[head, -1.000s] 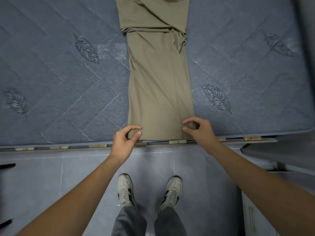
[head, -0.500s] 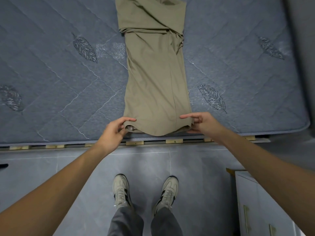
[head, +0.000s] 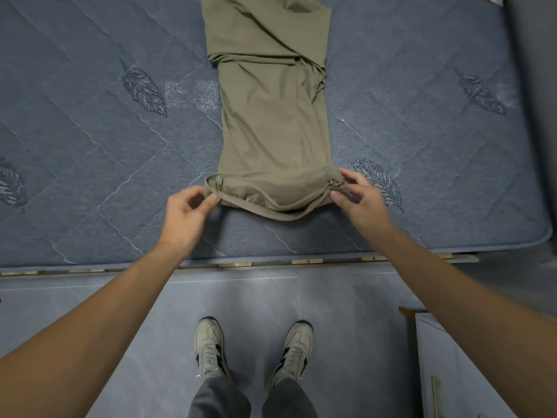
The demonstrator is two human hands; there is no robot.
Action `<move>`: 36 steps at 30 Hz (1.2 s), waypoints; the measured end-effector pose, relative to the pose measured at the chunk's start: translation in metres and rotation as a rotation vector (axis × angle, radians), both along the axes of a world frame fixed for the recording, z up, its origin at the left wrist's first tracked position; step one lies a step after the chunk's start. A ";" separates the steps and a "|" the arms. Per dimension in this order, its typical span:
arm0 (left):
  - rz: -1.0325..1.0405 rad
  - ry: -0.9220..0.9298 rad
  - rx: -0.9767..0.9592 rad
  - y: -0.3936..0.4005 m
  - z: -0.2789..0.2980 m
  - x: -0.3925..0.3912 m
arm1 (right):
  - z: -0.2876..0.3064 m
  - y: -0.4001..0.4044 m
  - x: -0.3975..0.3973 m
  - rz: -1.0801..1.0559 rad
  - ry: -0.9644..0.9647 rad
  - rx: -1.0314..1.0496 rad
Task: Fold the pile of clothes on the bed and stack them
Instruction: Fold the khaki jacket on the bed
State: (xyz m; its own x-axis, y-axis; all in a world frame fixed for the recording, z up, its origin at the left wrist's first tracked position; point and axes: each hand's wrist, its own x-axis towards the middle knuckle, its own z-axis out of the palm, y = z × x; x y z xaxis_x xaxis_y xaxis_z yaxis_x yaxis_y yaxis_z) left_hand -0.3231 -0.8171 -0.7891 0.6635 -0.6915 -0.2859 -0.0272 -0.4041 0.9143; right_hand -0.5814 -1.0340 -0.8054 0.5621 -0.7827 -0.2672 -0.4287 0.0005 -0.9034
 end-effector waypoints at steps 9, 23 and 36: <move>0.138 -0.083 0.247 -0.066 -0.050 0.033 | -0.030 -0.031 0.045 -0.141 0.338 -0.086; -0.409 -0.803 0.116 -0.050 -0.040 0.000 | -0.037 -0.008 0.038 0.389 0.257 -0.795; -0.799 -0.931 0.209 -0.045 -0.080 0.035 | -0.057 -0.039 0.029 0.734 0.628 -1.097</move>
State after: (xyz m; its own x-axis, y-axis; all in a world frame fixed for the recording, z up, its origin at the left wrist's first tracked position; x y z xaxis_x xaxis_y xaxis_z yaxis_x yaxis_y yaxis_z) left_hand -0.2884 -0.8625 -0.8687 0.0872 -0.9924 -0.0863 -0.9355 -0.1113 0.3353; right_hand -0.5522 -1.0727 -0.8624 0.9346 -0.3458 -0.0840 -0.3448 -0.9383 0.0257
